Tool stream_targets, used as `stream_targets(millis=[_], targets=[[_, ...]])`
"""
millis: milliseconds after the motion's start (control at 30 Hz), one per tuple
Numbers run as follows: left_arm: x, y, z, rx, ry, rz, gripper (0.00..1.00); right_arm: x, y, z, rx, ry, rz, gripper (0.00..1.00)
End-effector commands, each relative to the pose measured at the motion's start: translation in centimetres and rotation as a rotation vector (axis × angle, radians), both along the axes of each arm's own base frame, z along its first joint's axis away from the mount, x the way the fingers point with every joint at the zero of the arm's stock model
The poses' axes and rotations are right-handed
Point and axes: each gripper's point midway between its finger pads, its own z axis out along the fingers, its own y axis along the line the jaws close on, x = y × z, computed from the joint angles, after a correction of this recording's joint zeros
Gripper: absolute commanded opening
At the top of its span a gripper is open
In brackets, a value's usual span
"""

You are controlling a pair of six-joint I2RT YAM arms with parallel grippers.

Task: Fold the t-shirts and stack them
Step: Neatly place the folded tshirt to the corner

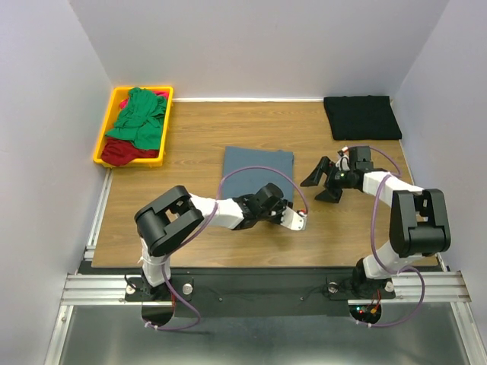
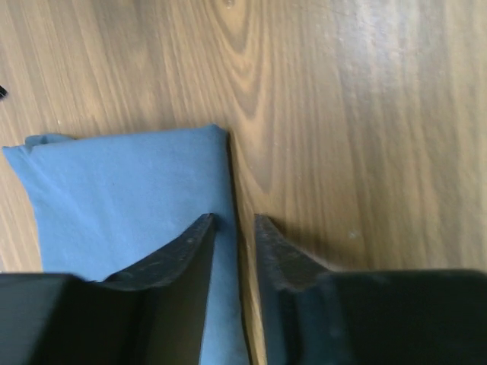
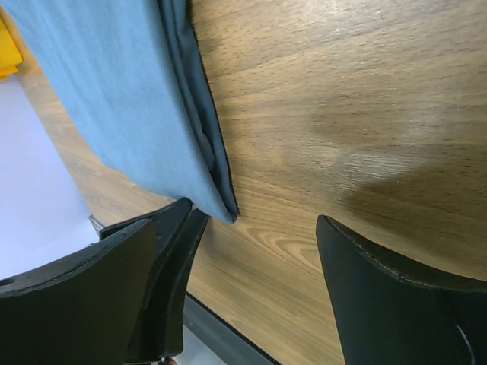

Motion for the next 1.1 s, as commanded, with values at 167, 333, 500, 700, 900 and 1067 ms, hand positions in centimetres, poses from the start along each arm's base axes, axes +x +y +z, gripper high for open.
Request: stream_targets(millis=[167, 333, 500, 700, 900, 1067], targets=[[2.5, -2.5, 1.4, -0.077, 0.012, 0.032, 0.14, 1.6, 0.8, -0.5, 0.070, -0.022, -0.018, 0.95], [3.3, -4.2, 4.0, -0.189, 0.184, 0.045, 0.00, 3.3, 1.0, -0.5, 0.115, -0.078, -0.056, 0.96], [3.6, -5.1, 6.9, -0.273, 0.256, 0.041, 0.00, 5.3, 1.3, 0.2, 0.193, -0.122, -0.146, 0.95], [4.4, -6.2, 8.7, -0.333, 0.314, 0.067, 0.00, 6.6, 1.4, 0.9, 0.276, -0.141, -0.244, 0.93], [4.2, -7.1, 9.4, -0.363, 0.358, 0.058, 0.00, 7.5, 1.8, -0.3, 0.287, -0.129, -0.277, 0.84], [4.3, -7.1, 9.3, -0.358, 0.352, 0.054, 0.00, 8.4, 1.6, -1.9, 0.268, -0.107, -0.313, 0.72]])
